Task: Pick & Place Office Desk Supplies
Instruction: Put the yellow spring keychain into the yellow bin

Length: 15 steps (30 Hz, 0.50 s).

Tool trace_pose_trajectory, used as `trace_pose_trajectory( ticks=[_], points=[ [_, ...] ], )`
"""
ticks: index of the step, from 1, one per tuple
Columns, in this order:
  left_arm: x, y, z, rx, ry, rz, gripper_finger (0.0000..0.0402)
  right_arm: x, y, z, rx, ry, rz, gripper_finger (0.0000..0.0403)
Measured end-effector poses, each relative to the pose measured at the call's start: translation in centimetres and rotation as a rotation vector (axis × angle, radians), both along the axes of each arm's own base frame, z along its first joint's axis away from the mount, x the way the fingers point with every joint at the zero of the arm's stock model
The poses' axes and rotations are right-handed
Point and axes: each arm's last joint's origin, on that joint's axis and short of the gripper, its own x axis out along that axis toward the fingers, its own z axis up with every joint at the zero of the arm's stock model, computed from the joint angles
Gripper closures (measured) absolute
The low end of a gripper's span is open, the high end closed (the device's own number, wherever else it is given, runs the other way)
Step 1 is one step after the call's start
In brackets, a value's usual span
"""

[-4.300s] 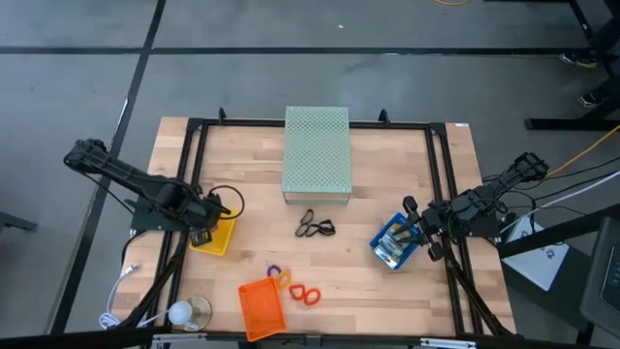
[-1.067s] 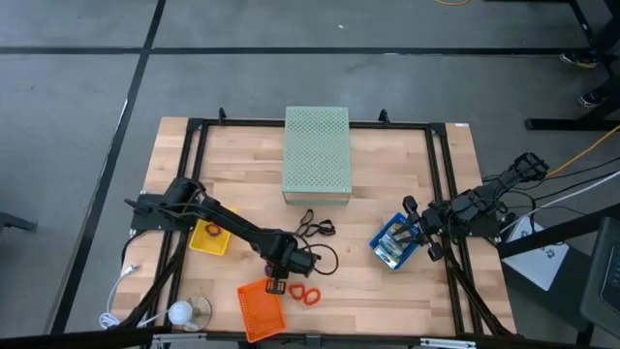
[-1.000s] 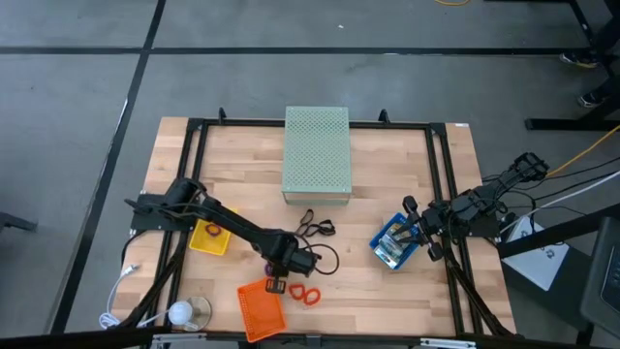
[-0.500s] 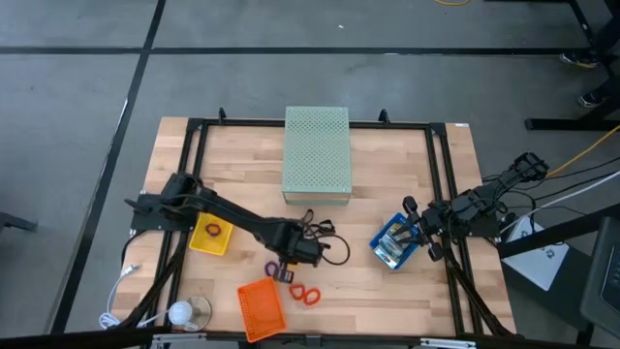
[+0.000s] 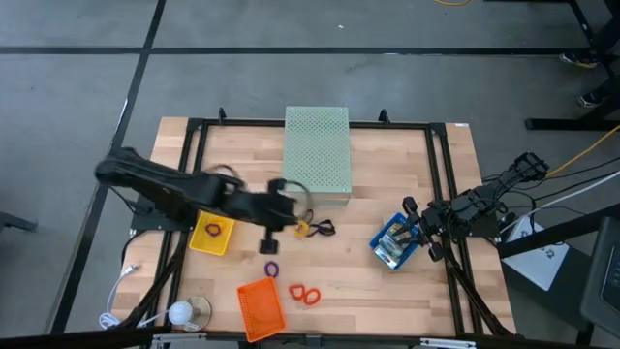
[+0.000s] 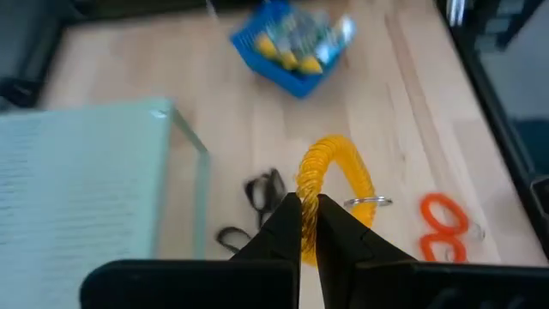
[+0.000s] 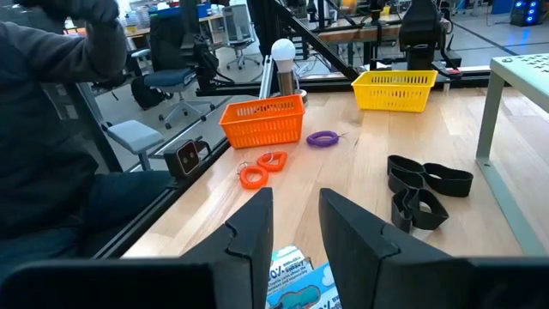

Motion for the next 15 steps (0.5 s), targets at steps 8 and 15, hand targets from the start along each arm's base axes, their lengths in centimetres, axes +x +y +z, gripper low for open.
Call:
trace_pose_trajectory(
  ticks=[8,15],
  points=[
    [-9.5,2.4,-1.1,0.001,-0.143,0.189,0.0393,0.0,0.0,0.0,0.0,0.0,0.0,0.0305],
    [-15.5,3.8,-5.6,-0.171,-0.16,0.329,0.0393,0.0,0.0,0.0,0.0,0.0,-0.001,0.0305]
  ],
)
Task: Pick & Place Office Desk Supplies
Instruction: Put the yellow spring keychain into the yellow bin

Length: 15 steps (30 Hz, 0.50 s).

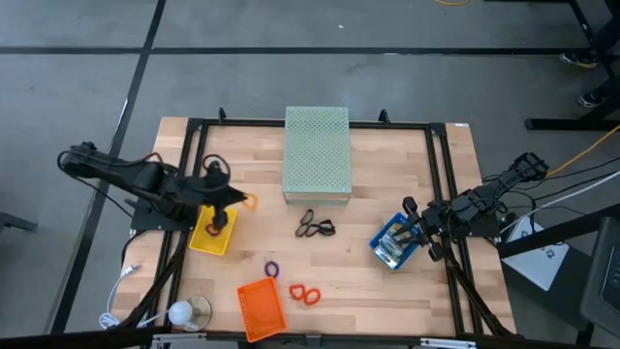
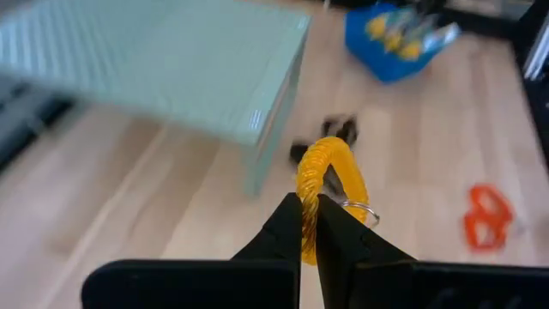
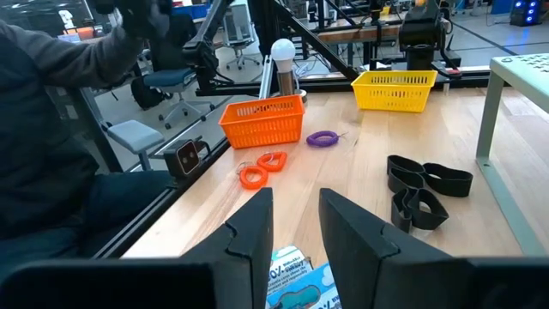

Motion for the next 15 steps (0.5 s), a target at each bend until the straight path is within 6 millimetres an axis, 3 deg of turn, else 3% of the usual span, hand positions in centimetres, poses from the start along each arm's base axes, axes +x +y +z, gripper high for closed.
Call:
trace_pose_trajectory(
  ticks=[6,15],
  points=[
    [-3.2,0.7,-2.9,-0.102,0.085,0.078,0.0391,0.0,0.0,0.0,0.0,0.0,-0.002,0.0305],
    [-6.0,1.2,-3.7,-0.221,0.19,0.064,0.0391,0.0,0.0,0.0,0.0,0.0,-0.003,0.0305]
  ],
)
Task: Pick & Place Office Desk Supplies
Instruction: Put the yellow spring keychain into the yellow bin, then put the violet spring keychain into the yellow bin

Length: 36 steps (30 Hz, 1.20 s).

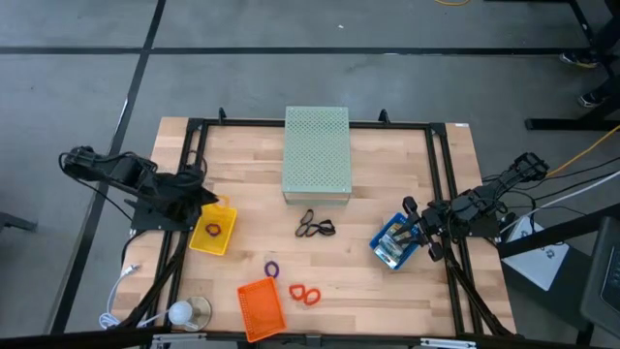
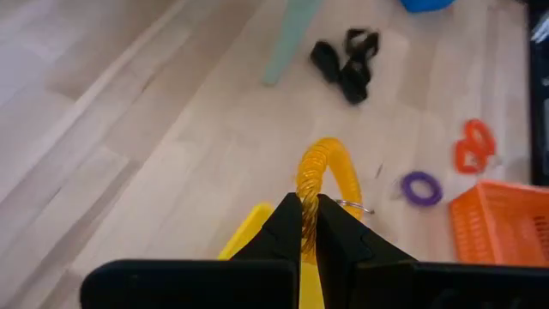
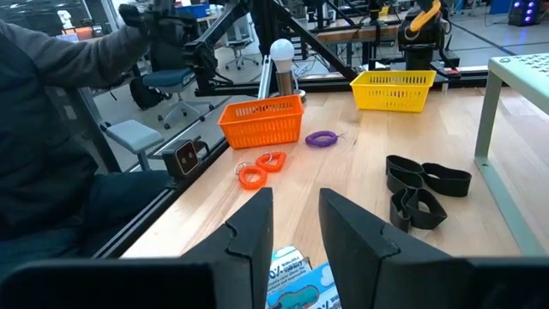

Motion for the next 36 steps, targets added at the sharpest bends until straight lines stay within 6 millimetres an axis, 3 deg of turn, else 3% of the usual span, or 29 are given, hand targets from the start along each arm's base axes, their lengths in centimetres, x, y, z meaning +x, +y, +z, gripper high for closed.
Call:
trace_pose_trajectory(
  ticks=[7,19,36],
  points=[
    [-1.5,0.2,-2.5,-0.078,0.223,0.086,0.039,0.0,0.0,0.0,0.024,0.01,0.001,0.0305],
    [-0.6,-0.3,-4.1,-0.183,0.231,0.079,0.0385,0.0,0.0,0.0,0.004,0.003,0.003,0.0304],
    [0.3,-0.8,-4.1,-0.239,0.226,0.001,0.0269,0.0,0.0,0.0,0.02,0.01,0.0,0.0304]
  ],
)
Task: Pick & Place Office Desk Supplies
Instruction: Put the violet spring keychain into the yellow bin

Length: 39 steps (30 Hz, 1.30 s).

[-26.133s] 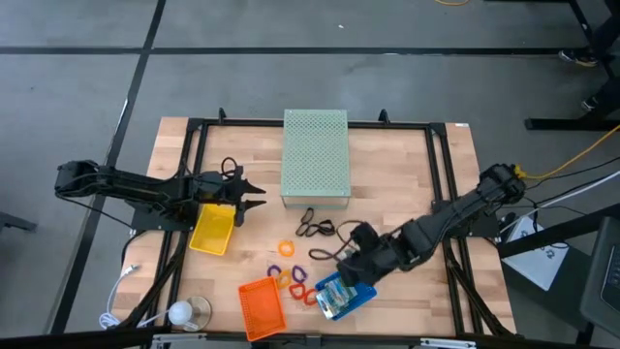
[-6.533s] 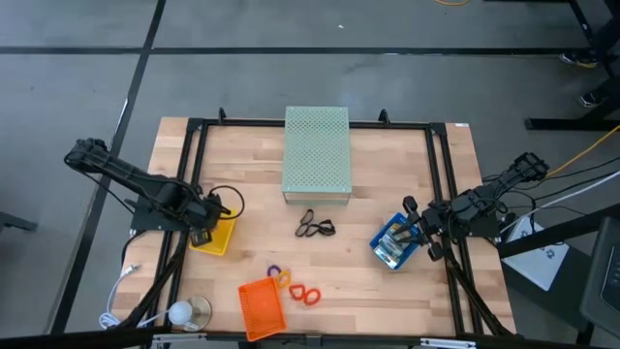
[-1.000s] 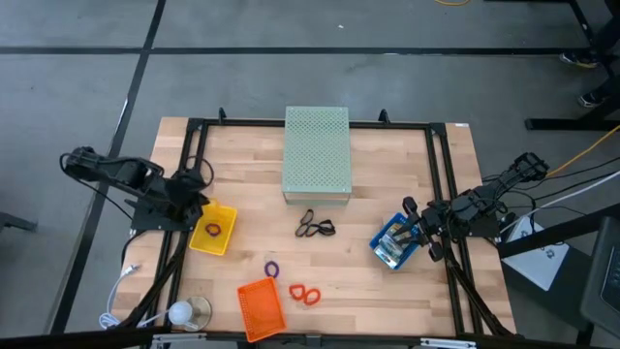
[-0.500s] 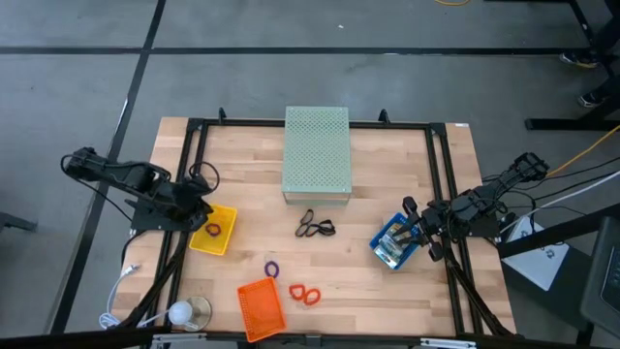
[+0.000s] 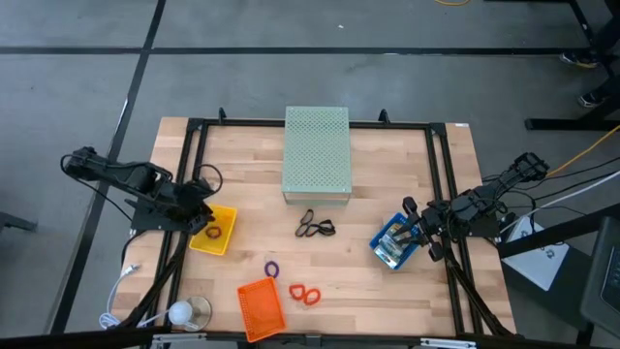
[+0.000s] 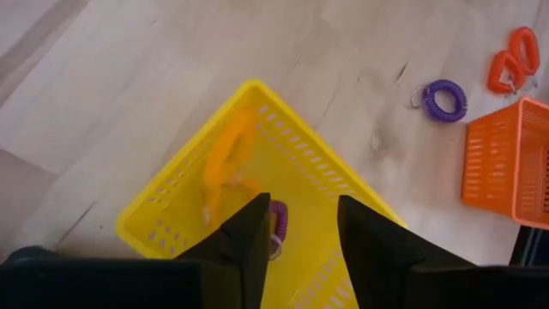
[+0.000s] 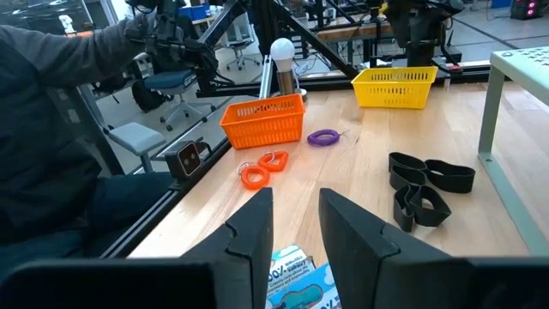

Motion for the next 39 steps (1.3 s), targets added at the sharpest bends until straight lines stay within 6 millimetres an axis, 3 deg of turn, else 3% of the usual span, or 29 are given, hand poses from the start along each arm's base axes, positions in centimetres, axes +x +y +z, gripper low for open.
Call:
trace_pose_trajectory(
  ticks=[4,8,13,18,27,34,39],
  points=[
    [1.1,-0.4,-1.5,-0.036,-0.035,-0.041,0.0256,0.0,0.0,0.0,-0.004,-0.002,-0.002,0.0304],
    [3.3,-1.0,-3.4,-0.037,-0.206,-0.096,0.0249,0.0,0.0,0.0,-0.014,-0.006,-0.001,0.0304],
    [5.7,-1.6,-3.9,-0.012,-0.34,-0.127,0.0249,0.0,0.0,0.0,-0.014,-0.006,-0.001,0.0304],
    [8.0,-2.3,-4.2,0.074,-0.275,-0.145,0.0249,0.0,0.0,0.0,-0.008,-0.003,-0.002,0.0304],
    [14.6,-4.9,-5.4,0.343,-0.111,-0.354,0.0249,0.0,0.0,0.0,0.026,0.012,-0.003,0.0304],
    [19.8,-6.7,-3.9,0.402,-0.067,-0.503,0.0249,0.0,0.0,0.0,0.003,0.002,0.0,0.0305],
    [22.0,-8.3,-4.7,0.437,0.026,-0.611,0.0249,0.0,0.0,0.0,-0.021,-0.008,0.006,0.0305]
  ],
)
